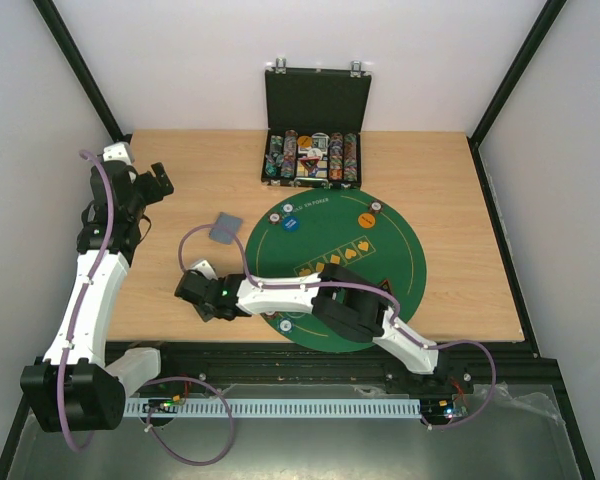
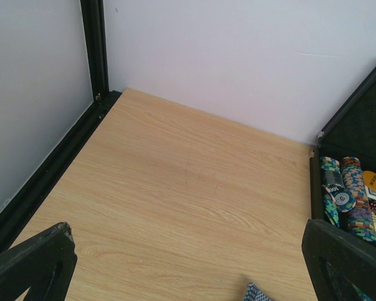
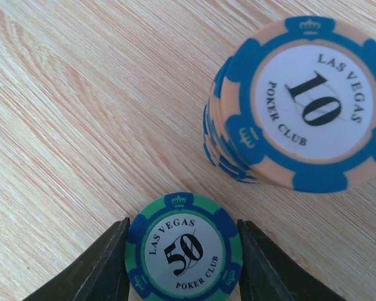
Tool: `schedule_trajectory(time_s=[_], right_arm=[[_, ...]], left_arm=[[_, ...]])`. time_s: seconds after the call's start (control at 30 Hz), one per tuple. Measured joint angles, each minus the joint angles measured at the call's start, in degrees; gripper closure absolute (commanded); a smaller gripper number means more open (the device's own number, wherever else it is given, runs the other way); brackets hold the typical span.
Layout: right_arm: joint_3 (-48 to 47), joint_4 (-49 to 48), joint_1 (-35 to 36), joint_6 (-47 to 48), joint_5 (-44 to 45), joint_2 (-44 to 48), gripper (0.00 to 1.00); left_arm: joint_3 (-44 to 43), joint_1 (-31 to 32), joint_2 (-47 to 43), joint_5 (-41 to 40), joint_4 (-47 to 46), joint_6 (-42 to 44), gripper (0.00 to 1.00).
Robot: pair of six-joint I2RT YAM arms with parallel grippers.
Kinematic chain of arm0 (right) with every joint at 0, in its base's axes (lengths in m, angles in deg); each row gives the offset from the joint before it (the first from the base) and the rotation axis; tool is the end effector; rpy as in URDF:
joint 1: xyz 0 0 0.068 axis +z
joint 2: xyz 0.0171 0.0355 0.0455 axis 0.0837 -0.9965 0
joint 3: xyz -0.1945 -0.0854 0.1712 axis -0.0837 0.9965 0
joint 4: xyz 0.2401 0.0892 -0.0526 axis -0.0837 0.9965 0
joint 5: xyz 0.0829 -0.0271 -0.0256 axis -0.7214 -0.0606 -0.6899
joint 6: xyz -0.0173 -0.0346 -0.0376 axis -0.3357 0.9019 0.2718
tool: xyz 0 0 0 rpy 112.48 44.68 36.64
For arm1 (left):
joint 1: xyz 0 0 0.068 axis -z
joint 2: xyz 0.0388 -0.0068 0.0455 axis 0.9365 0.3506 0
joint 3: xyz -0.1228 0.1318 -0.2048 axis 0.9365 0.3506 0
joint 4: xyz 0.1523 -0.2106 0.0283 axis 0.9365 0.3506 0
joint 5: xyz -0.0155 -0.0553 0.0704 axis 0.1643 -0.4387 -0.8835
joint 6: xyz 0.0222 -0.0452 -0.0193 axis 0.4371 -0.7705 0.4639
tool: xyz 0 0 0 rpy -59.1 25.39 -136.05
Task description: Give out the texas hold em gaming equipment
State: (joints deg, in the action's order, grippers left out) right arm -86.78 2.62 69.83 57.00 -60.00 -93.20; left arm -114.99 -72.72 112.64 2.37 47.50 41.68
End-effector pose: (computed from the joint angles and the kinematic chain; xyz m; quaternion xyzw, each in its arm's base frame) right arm 0.1382 0.4841 0.1348 -0.3406 0.8898 0.1947 0.2332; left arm 0.2481 0.0176 0.3521 -0.1573 0.7890 -0.0222 0.5935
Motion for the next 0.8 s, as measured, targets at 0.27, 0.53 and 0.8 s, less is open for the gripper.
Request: schedule_trajectory(time_s=[0.27,0.53,0.8], right_arm=[[0.87,-0.85,0.00,-0.46,0.61,0.33,0.71],[1.88,-1.97,0.00,0.22,0.52,0.94,0.71],[1.33,-1.14,-0.02,0.59,-0.50,1.01,0.71]], left_arm=[[0.00,0.00,0.00,0.00,0.00,0.00,0.01],[0.00,0.00,0.00,0.00,0.00,0.00,0.01],[0.00,0.00,0.00,0.00,0.00,0.00,0.01]])
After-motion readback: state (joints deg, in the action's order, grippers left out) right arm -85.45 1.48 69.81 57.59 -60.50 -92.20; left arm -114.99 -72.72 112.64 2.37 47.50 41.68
